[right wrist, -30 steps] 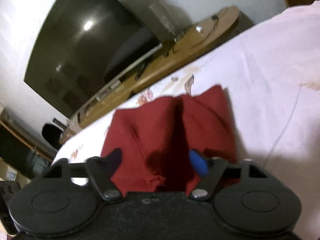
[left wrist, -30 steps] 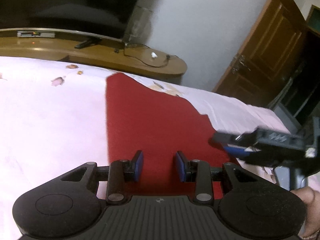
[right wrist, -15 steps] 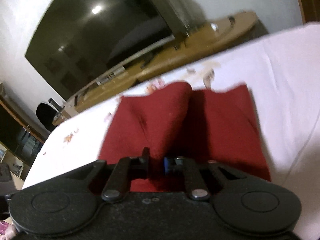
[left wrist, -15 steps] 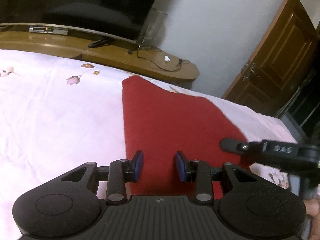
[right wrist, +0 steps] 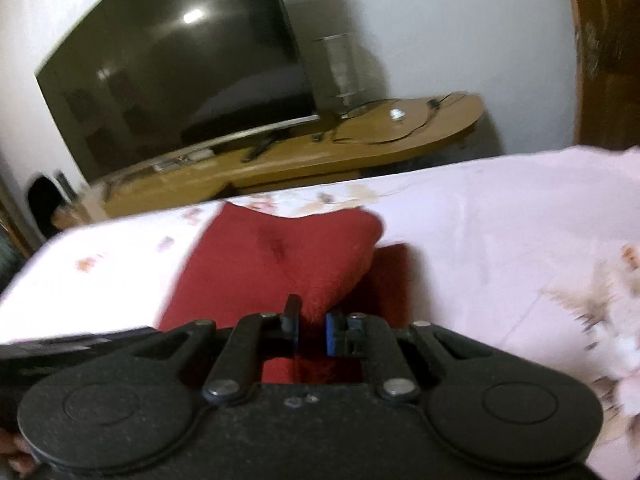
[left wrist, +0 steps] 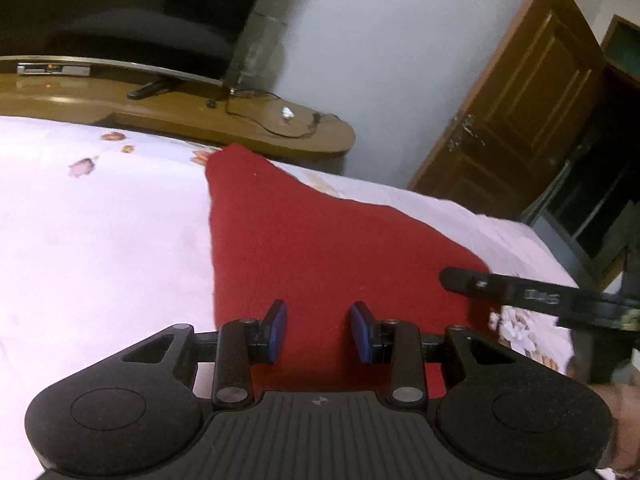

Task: Fold small clothes

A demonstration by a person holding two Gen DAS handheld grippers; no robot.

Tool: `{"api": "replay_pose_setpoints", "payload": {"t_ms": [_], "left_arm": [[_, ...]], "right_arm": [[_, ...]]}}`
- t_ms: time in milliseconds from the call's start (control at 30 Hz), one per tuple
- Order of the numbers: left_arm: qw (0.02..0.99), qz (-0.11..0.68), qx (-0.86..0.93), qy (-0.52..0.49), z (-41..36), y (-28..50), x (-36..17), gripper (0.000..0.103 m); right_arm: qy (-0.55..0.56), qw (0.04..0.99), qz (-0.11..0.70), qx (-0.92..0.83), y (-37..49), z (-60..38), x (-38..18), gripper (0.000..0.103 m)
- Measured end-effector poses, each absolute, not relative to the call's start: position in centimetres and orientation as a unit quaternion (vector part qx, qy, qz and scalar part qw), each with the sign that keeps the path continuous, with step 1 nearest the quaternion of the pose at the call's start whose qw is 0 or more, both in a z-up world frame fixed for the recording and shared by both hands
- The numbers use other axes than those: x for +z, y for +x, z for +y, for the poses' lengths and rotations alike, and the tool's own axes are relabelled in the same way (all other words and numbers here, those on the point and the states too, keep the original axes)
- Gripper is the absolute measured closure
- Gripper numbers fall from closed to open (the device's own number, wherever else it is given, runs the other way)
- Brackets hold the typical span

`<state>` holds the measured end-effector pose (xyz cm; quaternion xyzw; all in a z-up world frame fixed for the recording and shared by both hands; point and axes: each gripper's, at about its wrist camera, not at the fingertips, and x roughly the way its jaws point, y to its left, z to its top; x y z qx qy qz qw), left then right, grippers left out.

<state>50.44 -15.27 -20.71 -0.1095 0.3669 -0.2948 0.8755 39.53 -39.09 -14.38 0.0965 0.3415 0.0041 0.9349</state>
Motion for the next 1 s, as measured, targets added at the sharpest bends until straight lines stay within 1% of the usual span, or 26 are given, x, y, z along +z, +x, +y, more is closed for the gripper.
{"api": "replay_pose_setpoints", "payload": {"t_ms": [67,133,200,233,300,367,467,567,667,733,767,833,900,1000], "left_arm": [[0.876,0.372,-0.292,-0.097,-16.1,50.3,-21.1,0.068],[0.871,0.389,-0.286,-0.089,-16.8,50.4,-22.0,0.068],[0.87,0.395,-0.285,-0.084,-17.1,50.5,-22.6,0.068],[0.871,0.392,-0.284,-0.078,-17.2,50.4,-22.5,0.068],[0.869,0.395,-0.286,-0.081,-17.3,50.3,-22.3,0.068],[0.866,0.395,-0.289,-0.099,-16.8,50.4,-21.7,0.068],[0.871,0.382,-0.292,-0.098,-16.0,49.6,-20.6,0.068],[0.871,0.384,-0.291,-0.098,-15.5,48.6,-20.8,0.068],[0.864,0.404,-0.287,-0.084,-16.0,48.6,-22.2,0.068],[0.859,0.415,-0.289,-0.083,-16.3,48.7,-23.2,0.068],[0.86,0.414,-0.289,-0.081,-16.4,48.7,-23.5,0.068],[0.862,0.411,-0.289,-0.073,-16.5,48.4,-23.4,0.068],[0.861,0.412,-0.288,-0.073,-16.4,48.2,-22.9,0.068],[0.868,0.397,-0.291,-0.071,-16.0,48.1,-21.2,0.068]], "right_arm": [[0.078,0.933,0.352,-0.019,40.0,-39.4,-15.5,0.091],[0.082,0.92,0.382,-0.017,41.0,-39.5,-17.7,0.091],[0.077,0.914,0.398,-0.017,41.4,-39.3,-19.5,0.086],[0.078,0.915,0.395,-0.02,41.3,-39.2,-19.5,0.086],[0.096,0.915,0.391,-0.023,41.1,-39.6,-18.8,0.076],[0.112,0.92,0.376,-0.027,40.2,-40.1,-17.5,0.07],[0.124,0.931,0.344,-0.008,37.8,-39.7,-15.2,0.07],[0.129,0.928,0.348,0.029,36.1,-37.8,-15.1,0.07],[0.105,0.917,0.383,0.043,35.9,-36.1,-17.5,0.073],[0.054,0.909,0.412,0.007,36.3,-35.8,-19.9,0.075],[0.022,0.911,0.412,-0.007,36.1,-36.0,-21.1,0.075],[0.061,0.913,0.404,-0.003,35.8,-37.4,-21.3,0.075],[0.064,0.909,0.413,-0.001,36.2,-37.4,-20.9,0.074],[0.079,0.909,0.409,0.01,36.3,-37.1,-20.1,0.068]]}}
